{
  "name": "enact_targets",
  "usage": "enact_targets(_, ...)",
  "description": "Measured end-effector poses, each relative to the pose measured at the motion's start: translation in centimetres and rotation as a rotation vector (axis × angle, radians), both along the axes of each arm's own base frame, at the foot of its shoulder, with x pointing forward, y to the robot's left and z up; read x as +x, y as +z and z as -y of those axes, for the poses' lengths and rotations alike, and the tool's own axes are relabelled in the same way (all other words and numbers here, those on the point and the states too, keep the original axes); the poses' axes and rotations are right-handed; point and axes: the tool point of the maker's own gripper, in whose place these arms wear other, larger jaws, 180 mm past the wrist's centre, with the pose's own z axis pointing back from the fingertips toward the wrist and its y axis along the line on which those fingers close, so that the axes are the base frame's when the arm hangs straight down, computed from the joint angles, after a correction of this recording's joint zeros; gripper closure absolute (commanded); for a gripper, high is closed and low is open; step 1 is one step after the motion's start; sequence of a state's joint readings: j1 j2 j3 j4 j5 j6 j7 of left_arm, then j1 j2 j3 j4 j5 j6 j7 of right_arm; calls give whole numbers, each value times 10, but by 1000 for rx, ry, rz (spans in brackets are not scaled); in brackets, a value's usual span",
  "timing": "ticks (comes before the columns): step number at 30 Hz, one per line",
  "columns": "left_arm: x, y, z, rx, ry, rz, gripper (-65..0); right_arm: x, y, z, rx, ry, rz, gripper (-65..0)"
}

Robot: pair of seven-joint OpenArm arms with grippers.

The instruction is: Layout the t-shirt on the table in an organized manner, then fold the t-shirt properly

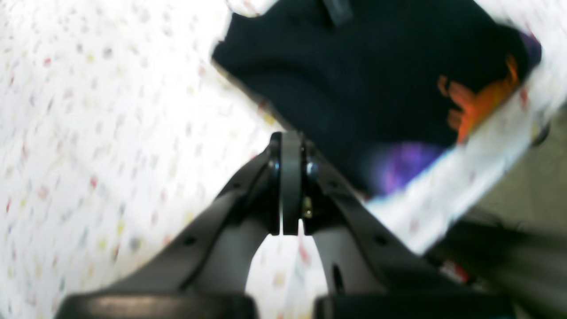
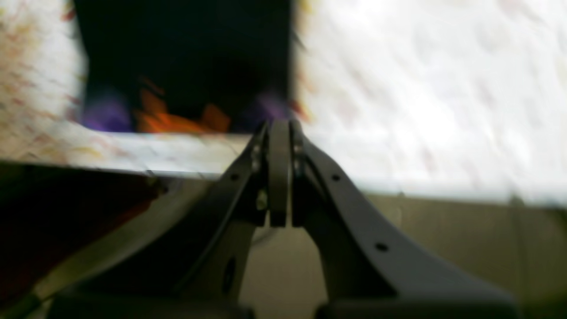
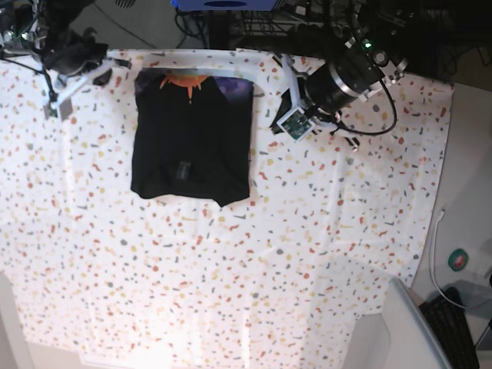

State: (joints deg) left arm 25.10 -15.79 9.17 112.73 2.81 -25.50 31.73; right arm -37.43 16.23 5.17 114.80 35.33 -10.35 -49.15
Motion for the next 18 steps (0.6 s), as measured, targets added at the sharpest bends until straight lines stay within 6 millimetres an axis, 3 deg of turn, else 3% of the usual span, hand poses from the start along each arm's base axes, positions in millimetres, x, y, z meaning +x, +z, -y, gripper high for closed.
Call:
enact_targets(5,-57,-30,-43,99,38,-152,0,-54,-10,14,-21,-36,-121,0)
enact_targets(8,-102,-42,-63,131,76,-260,0,-87,-13,18,-32,-37,-194,0)
enact_targets(12,-160,-57,-75,159,87,-399,0,-147,-24,14,-28,-11,-343,0)
enact_targets(14,-187,-72,-83,172,102,-483,0,-174,-40,7,-3,137,-420,0)
enact_targets(18,-237,-125,-100,192,172,-661,0,-199,-104,15,-46,406,-488,0)
